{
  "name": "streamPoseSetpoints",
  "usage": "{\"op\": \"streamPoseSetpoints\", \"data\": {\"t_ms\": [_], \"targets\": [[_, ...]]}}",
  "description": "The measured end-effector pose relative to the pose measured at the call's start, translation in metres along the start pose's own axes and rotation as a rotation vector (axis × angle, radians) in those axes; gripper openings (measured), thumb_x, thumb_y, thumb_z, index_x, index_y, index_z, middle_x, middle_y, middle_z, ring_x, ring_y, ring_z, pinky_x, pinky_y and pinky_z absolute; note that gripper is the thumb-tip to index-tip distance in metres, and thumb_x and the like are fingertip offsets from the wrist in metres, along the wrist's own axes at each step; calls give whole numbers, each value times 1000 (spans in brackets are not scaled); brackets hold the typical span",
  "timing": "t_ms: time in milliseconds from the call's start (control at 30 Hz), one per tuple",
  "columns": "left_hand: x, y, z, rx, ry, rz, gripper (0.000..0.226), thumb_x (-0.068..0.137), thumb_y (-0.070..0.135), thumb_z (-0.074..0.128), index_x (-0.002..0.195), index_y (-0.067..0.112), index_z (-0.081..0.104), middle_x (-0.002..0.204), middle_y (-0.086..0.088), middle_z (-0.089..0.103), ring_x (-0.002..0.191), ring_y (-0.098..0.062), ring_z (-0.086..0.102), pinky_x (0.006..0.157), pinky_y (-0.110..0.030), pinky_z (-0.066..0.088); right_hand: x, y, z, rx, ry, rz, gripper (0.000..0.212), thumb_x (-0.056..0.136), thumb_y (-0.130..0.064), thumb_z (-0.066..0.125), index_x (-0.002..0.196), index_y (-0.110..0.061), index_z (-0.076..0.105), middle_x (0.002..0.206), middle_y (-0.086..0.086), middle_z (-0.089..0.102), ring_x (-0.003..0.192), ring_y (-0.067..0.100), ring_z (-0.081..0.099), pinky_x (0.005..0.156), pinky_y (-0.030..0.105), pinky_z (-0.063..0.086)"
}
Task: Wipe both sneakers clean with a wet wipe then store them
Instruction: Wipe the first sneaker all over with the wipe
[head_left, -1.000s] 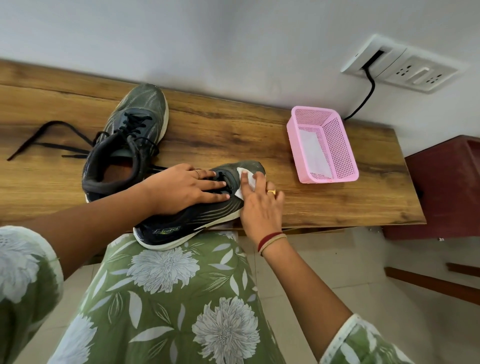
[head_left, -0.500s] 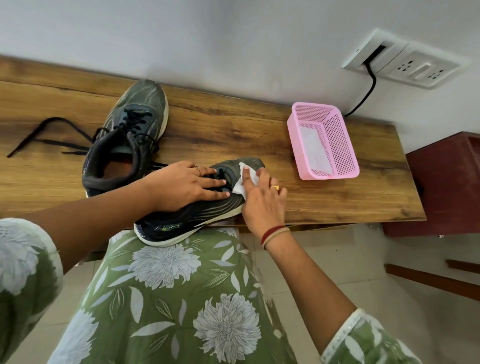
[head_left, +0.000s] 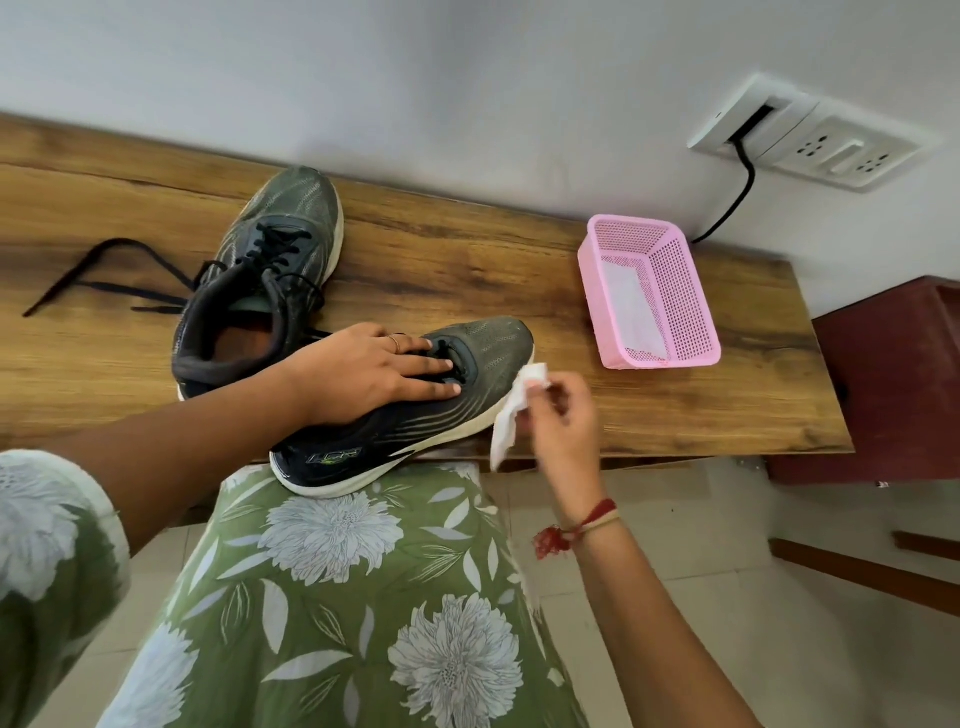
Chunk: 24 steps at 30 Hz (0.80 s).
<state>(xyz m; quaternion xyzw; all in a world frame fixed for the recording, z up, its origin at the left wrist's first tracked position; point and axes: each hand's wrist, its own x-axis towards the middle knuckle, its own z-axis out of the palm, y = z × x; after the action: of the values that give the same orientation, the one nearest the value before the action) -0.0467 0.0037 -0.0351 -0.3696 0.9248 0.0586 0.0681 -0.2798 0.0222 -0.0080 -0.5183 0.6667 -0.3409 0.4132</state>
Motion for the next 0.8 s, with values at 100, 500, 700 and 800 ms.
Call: {"op": "streamPoseSetpoints", "data": {"t_ms": [100, 500, 700, 800], "targets": [[0, 2, 1, 10, 5, 25, 70, 83, 27, -12, 148, 43, 9, 156, 11, 17, 144, -18, 21, 98, -31, 33, 10, -27, -18, 808, 30, 363, 14, 96, -16, 42, 94, -13, 55, 84, 5, 66, 77, 17, 62, 63, 27, 55], [2, 4, -1, 0, -14, 19, 73, 80, 28, -17, 148, 43, 2, 158, 12, 11, 146, -18, 13, 104, -31, 27, 39, -1, 10, 219, 185, 87, 46, 78, 8, 67, 116, -7, 47, 109, 6, 57, 97, 18, 58, 75, 20, 51], [1, -1, 3, 15, 43, 1, 64, 89, 24, 3, 145, 38, 30, 149, 6, 38, 135, -24, 40, 91, -34, 42, 32, 8, 16, -692, -153, -542, 47, 73, 7, 59, 117, -8, 63, 109, 10, 53, 104, 23, 49, 93, 35, 44], [3, 4, 5, 62, 88, 27, 67, 87, 26, -2, 146, 39, 26, 151, 7, 34, 137, -23, 36, 92, -34, 41, 33, 11, 18, -791, -171, -542, 37, 73, 0, 66, 109, -7, 68, 107, 12, 52, 102, 27, 48, 89, 39, 46]]}}
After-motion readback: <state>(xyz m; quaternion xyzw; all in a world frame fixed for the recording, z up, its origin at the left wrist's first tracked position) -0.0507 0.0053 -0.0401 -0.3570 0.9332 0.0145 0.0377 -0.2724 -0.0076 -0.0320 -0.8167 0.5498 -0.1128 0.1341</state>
